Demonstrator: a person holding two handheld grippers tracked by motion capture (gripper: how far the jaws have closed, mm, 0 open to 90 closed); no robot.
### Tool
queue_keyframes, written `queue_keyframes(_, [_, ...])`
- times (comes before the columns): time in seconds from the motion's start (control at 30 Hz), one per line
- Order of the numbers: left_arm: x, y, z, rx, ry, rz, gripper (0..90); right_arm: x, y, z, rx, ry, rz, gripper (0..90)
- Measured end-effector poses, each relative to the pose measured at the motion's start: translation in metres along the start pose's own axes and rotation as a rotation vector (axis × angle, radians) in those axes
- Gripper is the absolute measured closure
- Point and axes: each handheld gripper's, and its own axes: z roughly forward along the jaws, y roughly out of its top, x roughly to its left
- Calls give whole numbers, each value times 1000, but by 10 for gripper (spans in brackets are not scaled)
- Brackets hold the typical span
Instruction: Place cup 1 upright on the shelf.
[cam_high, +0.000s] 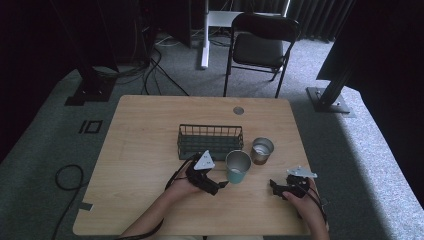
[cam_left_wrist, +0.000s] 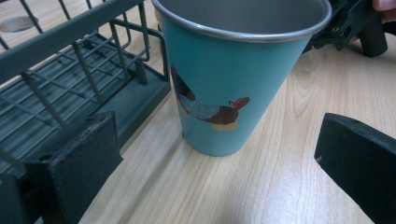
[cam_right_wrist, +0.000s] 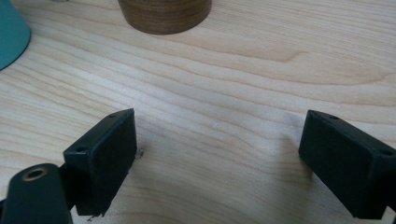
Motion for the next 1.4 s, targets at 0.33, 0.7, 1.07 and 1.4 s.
queue_keyframes(0.33, [1,11,14,3,-5,13,7,0,0,0,0,0,0,110])
queue_keyframes(0.7, [3,17,28,-16,-1,1,7,0,0,0,0,0,0,110])
queue_keyframes(1.07, [0,26,37,-17,-26,26,7,0,0,0,0,0,0,110])
queue_keyframes(1.4, [-2,33,43,-40,-36,28,7,0,0,0,0,0,0,110])
